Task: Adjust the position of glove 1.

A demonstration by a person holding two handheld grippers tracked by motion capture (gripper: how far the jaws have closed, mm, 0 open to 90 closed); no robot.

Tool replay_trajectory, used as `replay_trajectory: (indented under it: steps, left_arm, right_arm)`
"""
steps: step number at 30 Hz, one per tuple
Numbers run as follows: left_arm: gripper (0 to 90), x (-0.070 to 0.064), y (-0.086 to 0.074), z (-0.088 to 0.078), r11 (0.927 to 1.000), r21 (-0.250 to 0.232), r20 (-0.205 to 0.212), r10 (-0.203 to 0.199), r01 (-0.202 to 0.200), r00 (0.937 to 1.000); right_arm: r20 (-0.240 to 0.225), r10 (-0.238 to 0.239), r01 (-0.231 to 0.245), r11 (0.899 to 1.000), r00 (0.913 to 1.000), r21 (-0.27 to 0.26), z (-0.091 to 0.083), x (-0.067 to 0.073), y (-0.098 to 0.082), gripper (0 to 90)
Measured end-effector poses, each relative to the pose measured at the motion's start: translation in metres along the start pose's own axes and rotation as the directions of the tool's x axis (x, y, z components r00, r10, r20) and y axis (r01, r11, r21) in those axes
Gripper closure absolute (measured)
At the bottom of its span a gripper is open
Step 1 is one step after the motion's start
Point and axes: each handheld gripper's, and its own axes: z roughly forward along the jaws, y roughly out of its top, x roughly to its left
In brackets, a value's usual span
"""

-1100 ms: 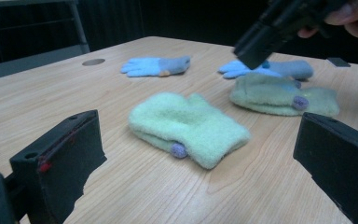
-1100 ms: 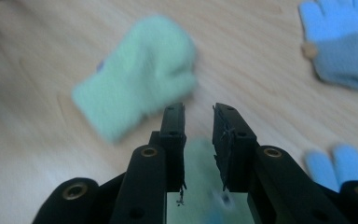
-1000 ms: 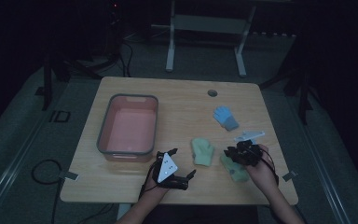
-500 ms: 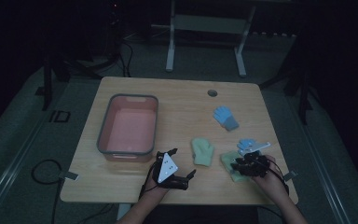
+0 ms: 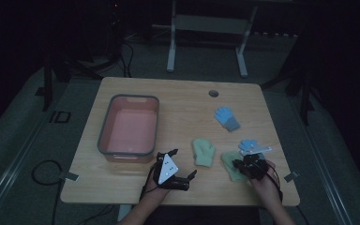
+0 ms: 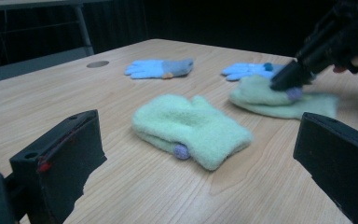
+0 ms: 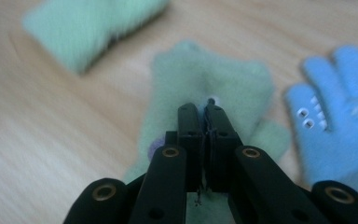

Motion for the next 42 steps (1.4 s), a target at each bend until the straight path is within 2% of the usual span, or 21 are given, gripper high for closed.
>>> replay_trajectory:
  steps: [2, 8, 12, 15, 18, 25, 32, 36, 40, 42]
  left_arm:
    - [1.6, 0.000, 0.000, 0.000, 1.0000, -0.003, -0.001, -0.002, 0.002, 1.0000]
    - [1.6, -0.001, 0.000, 0.000, 1.0000, -0.005, -0.002, 0.006, -0.006, 1.0000]
    - [1.6, 0.000, 0.000, 0.000, 1.0000, -0.004, -0.003, 0.003, -0.003, 1.0000]
    - [1.6, 0.000, 0.000, 0.000, 1.0000, -0.005, -0.001, 0.006, -0.006, 1.0000]
    - [1.6, 0.000, 0.000, 0.000, 1.0000, -0.004, -0.001, 0.003, -0.003, 1.0000]
    - [1.6, 0.000, 0.000, -0.001, 1.0000, -0.004, 0.002, 0.006, -0.006, 1.0000]
    - [1.6, 0.000, 0.000, -0.001, 1.0000, -0.006, 0.002, 0.006, -0.006, 1.0000]
    - [1.6, 0.000, 0.000, 0.000, 1.0000, -0.004, 0.001, 0.004, -0.004, 1.0000]
    - [1.6, 0.000, 0.000, 0.000, 1.0000, -0.004, 0.001, 0.006, -0.006, 1.0000]
    - [1.6, 0.000, 0.000, 0.000, 1.0000, -0.004, 0.001, 0.002, -0.002, 1.0000]
  right_arm:
    - [0.017, 0.026, -0.026, 1.000, 0.9995, -0.007, -0.003, 0.000, 0.007, 87.1]
    - [0.052, 0.053, -0.050, 0.997, 0.9972, -0.051, -0.012, 0.003, 0.027, 87.1]
    - [0.080, 0.049, -0.043, 0.996, 0.9956, -0.077, -0.016, 0.004, 0.040, 87.1]
    - [0.089, 0.053, -0.046, 0.996, 0.9946, -0.077, -0.014, 0.002, 0.048, 87.0]
    - [0.081, 0.045, -0.040, 0.997, 0.9957, -0.063, -0.003, 0.001, 0.052, 87.0]
    - [0.110, 0.053, -0.053, 0.999, 0.9925, -0.009, 0.022, 0.001, 0.046, 87.0]
    - [0.100, 0.070, -0.072, 0.997, 0.9925, 0.017, 0.039, -0.003, 0.037, 84.9]
    - [0.092, 0.075, -0.077, 0.997, 0.9929, 0.018, 0.039, -0.004, 0.037, 83.6]
    - [0.074, 0.071, -0.072, 0.997, 0.9948, 0.015, 0.030, -0.007, 0.040, 75.8]
    - [0.070, 0.069, -0.070, 0.998, 0.9951, 0.007, 0.028, -0.008, 0.040, 75.6]
